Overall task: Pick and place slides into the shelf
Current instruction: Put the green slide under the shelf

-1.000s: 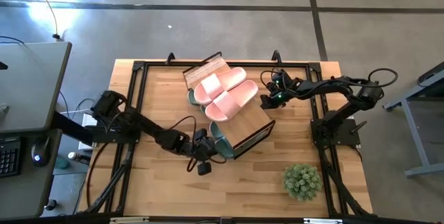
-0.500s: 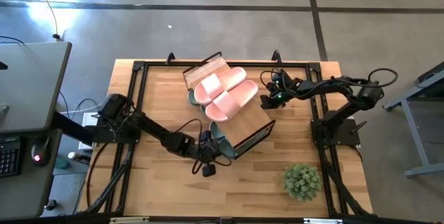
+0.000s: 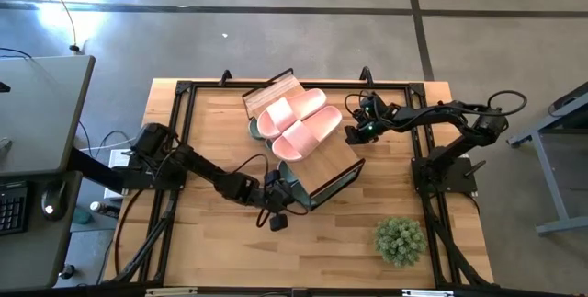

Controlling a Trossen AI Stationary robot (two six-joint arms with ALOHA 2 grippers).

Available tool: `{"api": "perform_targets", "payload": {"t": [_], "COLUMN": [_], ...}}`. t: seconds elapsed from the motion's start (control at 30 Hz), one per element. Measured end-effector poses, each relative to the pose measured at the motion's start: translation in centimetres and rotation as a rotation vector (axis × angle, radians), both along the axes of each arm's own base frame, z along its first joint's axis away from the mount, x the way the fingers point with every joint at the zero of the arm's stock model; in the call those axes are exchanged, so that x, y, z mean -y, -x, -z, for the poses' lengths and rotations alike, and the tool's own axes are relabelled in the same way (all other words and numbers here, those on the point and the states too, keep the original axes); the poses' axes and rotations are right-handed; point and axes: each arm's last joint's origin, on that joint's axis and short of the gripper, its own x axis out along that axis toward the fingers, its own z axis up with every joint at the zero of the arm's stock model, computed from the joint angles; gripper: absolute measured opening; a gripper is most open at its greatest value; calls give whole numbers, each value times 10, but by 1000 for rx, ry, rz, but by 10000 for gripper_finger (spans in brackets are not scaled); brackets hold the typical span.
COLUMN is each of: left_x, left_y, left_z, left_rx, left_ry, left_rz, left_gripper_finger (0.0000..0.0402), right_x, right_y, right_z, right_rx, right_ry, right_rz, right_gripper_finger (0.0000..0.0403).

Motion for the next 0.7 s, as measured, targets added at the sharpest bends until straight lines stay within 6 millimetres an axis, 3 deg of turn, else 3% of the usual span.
{"api": "perform_targets", "payload": {"t": [0.33,0.7], "left_x": [1,5], "left_y": [9,35], "left_z": [2,-23], "left_rx": [-89,-179], "left_ry": [-14,-61], "left_rz": [-30,-117], "left_gripper_finger": [0,0], "right_x": [1,8], "right_y": [1,6], "right_z": [0,0], "right_rx": [-5,-8], "right_ry": [20,31], "right_rz": [1,36], "right_gripper_finger": [0,0]}}
